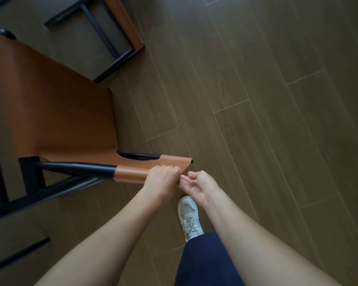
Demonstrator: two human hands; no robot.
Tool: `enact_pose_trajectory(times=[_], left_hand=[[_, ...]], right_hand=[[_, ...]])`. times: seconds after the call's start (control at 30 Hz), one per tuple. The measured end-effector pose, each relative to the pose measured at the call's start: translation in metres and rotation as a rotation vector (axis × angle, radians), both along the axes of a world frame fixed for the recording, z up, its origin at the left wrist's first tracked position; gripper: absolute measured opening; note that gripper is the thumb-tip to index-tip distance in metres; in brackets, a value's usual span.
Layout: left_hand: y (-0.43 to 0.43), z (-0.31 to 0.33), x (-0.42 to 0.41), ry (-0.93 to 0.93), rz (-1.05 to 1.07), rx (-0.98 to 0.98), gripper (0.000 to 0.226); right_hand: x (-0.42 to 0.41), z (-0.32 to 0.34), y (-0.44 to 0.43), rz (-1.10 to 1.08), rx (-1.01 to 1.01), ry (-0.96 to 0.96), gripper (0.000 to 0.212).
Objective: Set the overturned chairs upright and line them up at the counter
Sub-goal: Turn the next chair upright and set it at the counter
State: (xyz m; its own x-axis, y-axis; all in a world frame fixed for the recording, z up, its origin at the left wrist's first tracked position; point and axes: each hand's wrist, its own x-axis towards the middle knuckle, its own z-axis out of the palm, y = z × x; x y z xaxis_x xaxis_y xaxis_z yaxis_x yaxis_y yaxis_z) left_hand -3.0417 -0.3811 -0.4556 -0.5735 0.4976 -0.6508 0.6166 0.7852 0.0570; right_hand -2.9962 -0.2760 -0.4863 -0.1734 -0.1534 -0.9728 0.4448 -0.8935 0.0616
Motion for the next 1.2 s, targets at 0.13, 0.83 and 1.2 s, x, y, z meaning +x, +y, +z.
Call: enact_pose_trajectory(times=[0.13,0.83,1.2], left_hand=[[-0.01,0.022,-0.001,0.011,0.008,0.022,0.01],[-0.065,0.276,-0.044,0.132,0.297,0.291,0.007],[-0.153,0.349,-0.077,0.248,0.487,0.401,0.02]], right_hand=[[0.002,0.011,-0.014,0.001,-0.042,-0.023,0.013],[-0.068,0.204,-0.046,0.144,0.001,0.225,0.021],[-0.129,0.303,-0.103,0.296,-0.001,0.338,0.022]])
